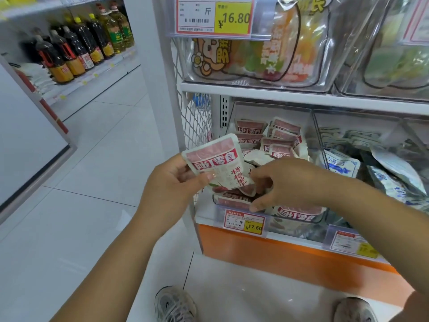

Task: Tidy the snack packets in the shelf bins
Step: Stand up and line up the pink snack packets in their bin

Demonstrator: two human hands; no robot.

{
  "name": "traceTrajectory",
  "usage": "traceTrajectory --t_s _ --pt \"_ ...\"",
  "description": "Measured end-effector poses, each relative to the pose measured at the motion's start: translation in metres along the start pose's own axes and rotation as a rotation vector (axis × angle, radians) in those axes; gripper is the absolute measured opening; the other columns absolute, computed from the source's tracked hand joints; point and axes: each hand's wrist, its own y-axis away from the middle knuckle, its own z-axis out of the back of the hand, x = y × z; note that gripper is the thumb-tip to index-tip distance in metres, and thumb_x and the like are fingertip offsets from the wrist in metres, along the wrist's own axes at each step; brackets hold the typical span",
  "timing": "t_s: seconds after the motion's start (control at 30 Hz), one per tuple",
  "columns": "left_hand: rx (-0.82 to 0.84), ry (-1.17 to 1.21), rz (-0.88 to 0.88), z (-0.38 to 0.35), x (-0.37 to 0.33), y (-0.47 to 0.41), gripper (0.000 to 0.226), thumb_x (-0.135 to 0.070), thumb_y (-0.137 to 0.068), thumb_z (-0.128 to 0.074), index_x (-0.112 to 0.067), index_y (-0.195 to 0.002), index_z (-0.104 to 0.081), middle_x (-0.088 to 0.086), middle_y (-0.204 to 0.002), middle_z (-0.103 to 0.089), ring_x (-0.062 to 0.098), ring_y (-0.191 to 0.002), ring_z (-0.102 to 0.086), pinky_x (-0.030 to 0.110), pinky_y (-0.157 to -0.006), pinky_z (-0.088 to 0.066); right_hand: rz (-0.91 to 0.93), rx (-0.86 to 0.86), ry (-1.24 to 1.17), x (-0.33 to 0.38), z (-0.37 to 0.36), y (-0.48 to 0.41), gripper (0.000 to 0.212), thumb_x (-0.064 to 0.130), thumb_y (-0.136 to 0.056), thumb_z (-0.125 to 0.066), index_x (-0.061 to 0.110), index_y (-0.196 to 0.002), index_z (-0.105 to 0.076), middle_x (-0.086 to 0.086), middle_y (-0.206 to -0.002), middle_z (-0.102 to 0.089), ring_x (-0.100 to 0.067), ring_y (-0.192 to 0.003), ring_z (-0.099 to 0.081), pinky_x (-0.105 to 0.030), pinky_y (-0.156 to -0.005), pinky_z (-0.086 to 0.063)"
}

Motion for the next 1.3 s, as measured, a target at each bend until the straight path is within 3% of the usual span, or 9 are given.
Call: traceTrajectory --t_s 0.1,0.3,0.57,0.67,0.8,0.93,1.1,1.23,1.3 --pt "0.059 -0.016 0.029 0.009 0.0 0.003 0.025 -0.003 -0.079 -0.073 -0.021 -0.095 -0.07 -0.007 -0.09 -0.075 0.011 -0.086 -0.071 0.025 -0.075 -0.056 0.016 0.013 0.14 0.006 -0.014 -0.007 0.037 0.065 -0.074 -0.064 0.037 -0.097 -0.067 0.018 -0.088 -0.066 -0.004 -0.081 -0.058 -0.026 -0.068 -0.04" --pt "0.199 -0.17 0.03 0.002 0.005 0.005 0.019 -0.008 -0.079 -0.075 -0.021 -0.091 -0.07 -0.011 -0.087 -0.074 0.007 -0.084 -0.07 0.021 -0.072 -0.054 -0.103 -0.101 -0.084 -0.012 -0.01 -0.016 0.019 0.042 -0.084 -0.067 0.024 -0.079 -0.073 0.008 -0.077 -0.07 -0.008 -0.069 -0.06 -0.029 -0.067 -0.051" --pt "0.237 -0.419 -0.081 -0.035 0.007 -0.01 0.024 -0.024 -0.083 -0.073 -0.042 -0.094 -0.063 -0.024 -0.092 -0.068 -0.009 -0.086 -0.062 0.012 -0.072 -0.049 -0.096 -0.208 -0.221 -0.025 -0.009 -0.018 0.018 0.009 -0.082 -0.068 0.026 -0.084 -0.076 0.016 -0.076 -0.069 -0.001 -0.07 -0.061 -0.011 -0.06 -0.044" --pt "0.324 -0.662 -0.087 -0.041 0.012 -0.007 0.032 -0.031 -0.083 -0.07 -0.034 -0.114 -0.062 -0.016 -0.107 -0.066 -0.001 -0.091 -0.06 0.025 -0.08 -0.052 -0.062 -0.182 -0.323 -0.029 -0.008 -0.019 0.007 0.023 -0.085 -0.07 0.025 -0.088 -0.076 0.021 -0.071 -0.066 0.007 -0.063 -0.057 -0.002 -0.056 -0.039" --pt "0.262 -0.738 -0.269 -0.04 0.01 0.001 0.061 -0.045 -0.081 -0.069 -0.039 -0.135 -0.042 -0.018 -0.128 -0.051 0.001 -0.113 -0.044 0.023 -0.093 -0.042 -0.037 -0.152 -0.371 -0.032 -0.007 -0.018 0.011 0.024 -0.087 -0.067 0.027 -0.09 -0.077 0.024 -0.075 -0.066 0.016 -0.067 -0.056 0.0 -0.063 -0.041" --pt "0.161 -0.896 -0.486 -0.037 0.02 -0.005 0.041 -0.05 -0.087 -0.057 -0.036 -0.126 -0.057 -0.015 -0.128 -0.058 0.006 -0.122 -0.046 0.031 -0.1 -0.035 -0.037 -0.099 -0.378 -0.031 -0.005 -0.014 0.012 0.03 -0.089 -0.064 0.031 -0.089 -0.075 0.022 -0.079 -0.069 0.014 -0.07 -0.058 -0.005 -0.064 -0.042" --pt "0.101 -0.944 -0.556 -0.034 0.035 -0.009 0.003 -0.025 -0.076 -0.069 -0.026 -0.076 -0.072 -0.009 -0.106 -0.071 0.016 -0.114 -0.058 0.029 -0.091 -0.033 -0.036 0.11 -0.446 -0.028 0.006 -0.004 0.022 0.053 -0.081 -0.064 0.039 -0.095 -0.073 0.023 -0.088 -0.071 -0.003 -0.086 -0.065 -0.025 -0.081 -0.05" --pt "0.128 -1.042 -0.535 -0.038 0.032 -0.002 0.034 -0.034 -0.084 -0.065 -0.027 -0.117 -0.063 -0.009 -0.123 -0.064 0.014 -0.123 -0.05 0.034 -0.099 -0.033 0.022 0.118 -0.269 -0.017 -0.008 -0.008 0.014 0.044 -0.081 -0.071 0.039 -0.093 -0.071 0.023 -0.085 -0.069 0.004 -0.08 -0.062 -0.024 -0.079 -0.052" --pt "0.163 -1.094 -0.559 -0.04 0.031 0.0 0.029 -0.039 -0.089 -0.049 -0.03 -0.112 -0.065 -0.014 -0.119 -0.065 0.011 -0.123 -0.049 0.035 -0.099 -0.027 0.046 0.117 -0.217 -0.013 -0.011 -0.007 0.009 0.042 -0.084 -0.067 0.04 -0.092 -0.072 0.026 -0.086 -0.067 0.006 -0.081 -0.061 -0.021 -0.078 -0.05"
